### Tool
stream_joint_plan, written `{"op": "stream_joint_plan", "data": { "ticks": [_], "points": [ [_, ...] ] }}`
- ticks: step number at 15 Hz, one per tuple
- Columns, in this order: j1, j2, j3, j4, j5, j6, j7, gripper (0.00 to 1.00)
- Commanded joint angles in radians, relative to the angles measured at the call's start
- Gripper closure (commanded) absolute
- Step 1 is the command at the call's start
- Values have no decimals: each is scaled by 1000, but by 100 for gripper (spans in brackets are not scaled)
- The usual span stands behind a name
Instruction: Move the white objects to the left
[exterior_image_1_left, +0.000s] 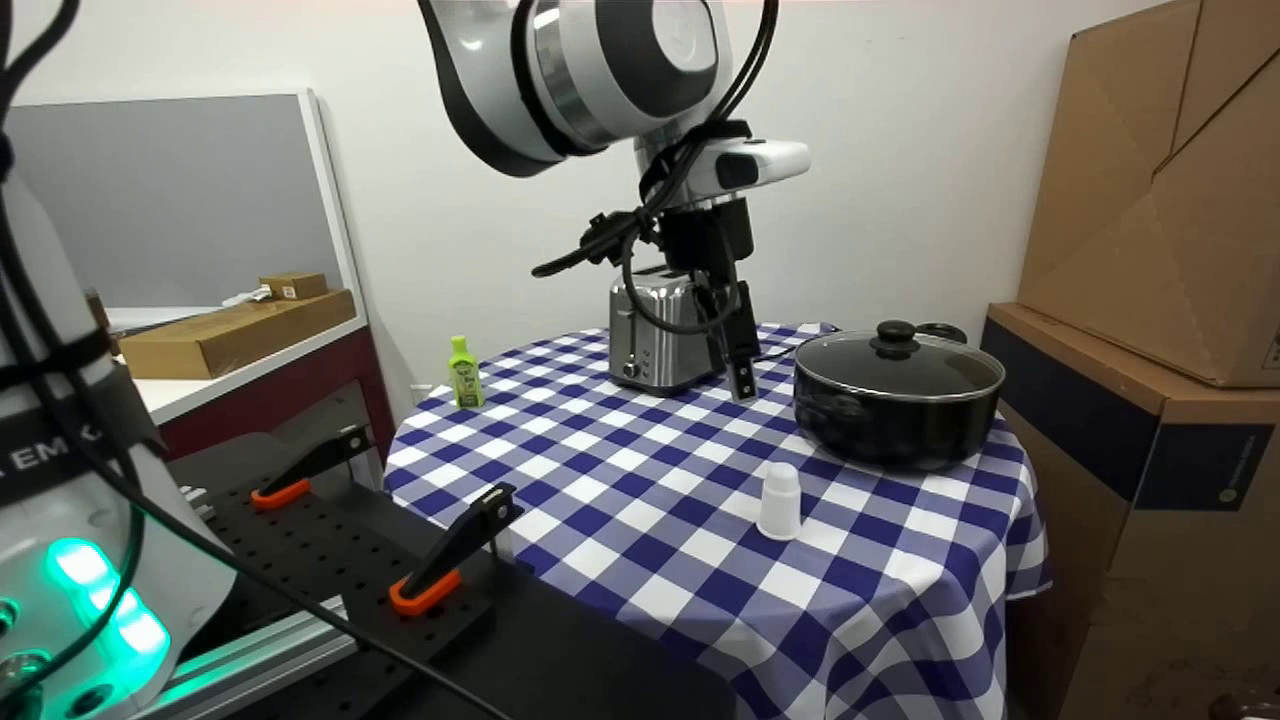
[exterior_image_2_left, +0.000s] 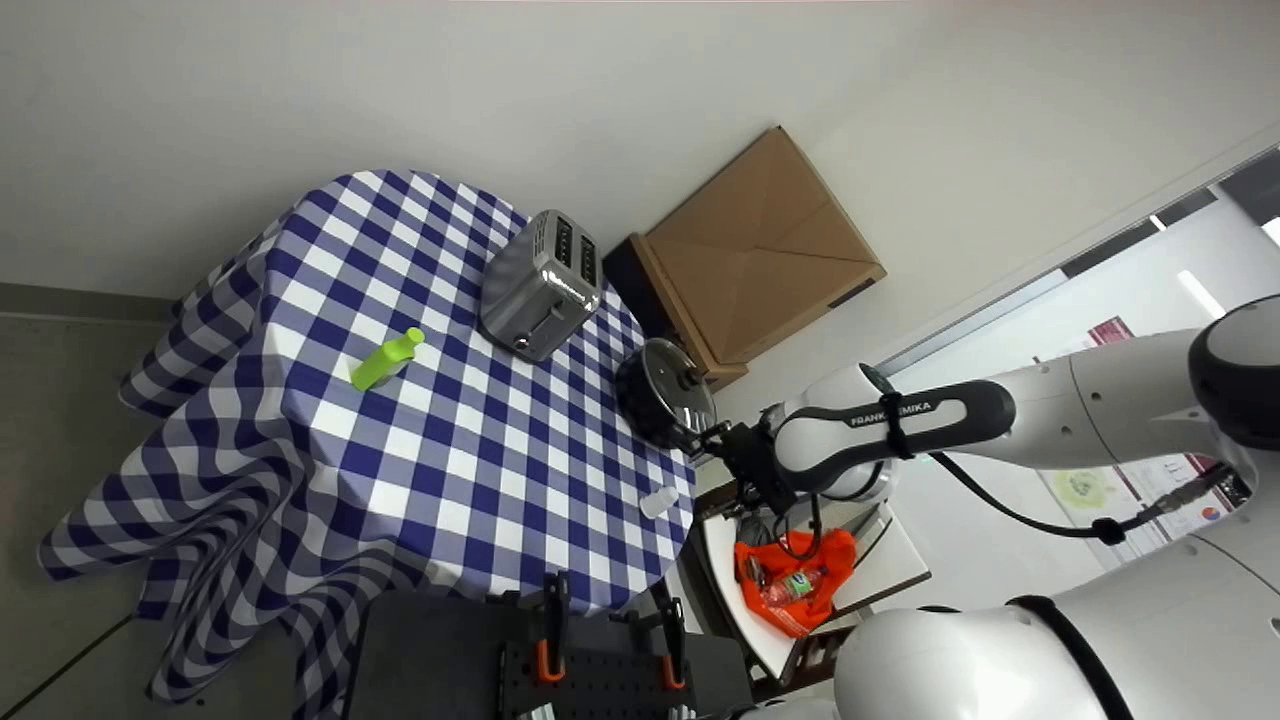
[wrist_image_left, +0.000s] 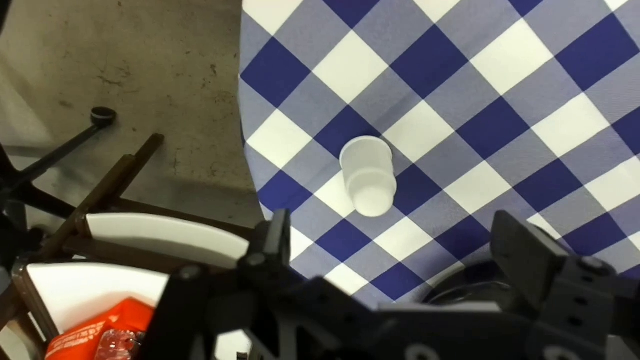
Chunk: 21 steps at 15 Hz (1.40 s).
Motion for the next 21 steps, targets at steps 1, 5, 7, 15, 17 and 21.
{"op": "stream_joint_plan", "data": {
  "ticks": [1, 5, 7, 15, 17, 21],
  "points": [
    [60, 119, -34, 101, -73, 15, 109, 0],
    [95, 204, -74, 159, -99, 18, 168, 0],
    [204, 241, -184, 163, 22, 38, 92, 0],
    [326, 410, -280, 233, 300, 45, -21, 0],
    [329, 436, -269, 259, 366, 39, -58, 0],
    [335, 470, -260, 309, 467, 30, -123, 0]
  ]
}}
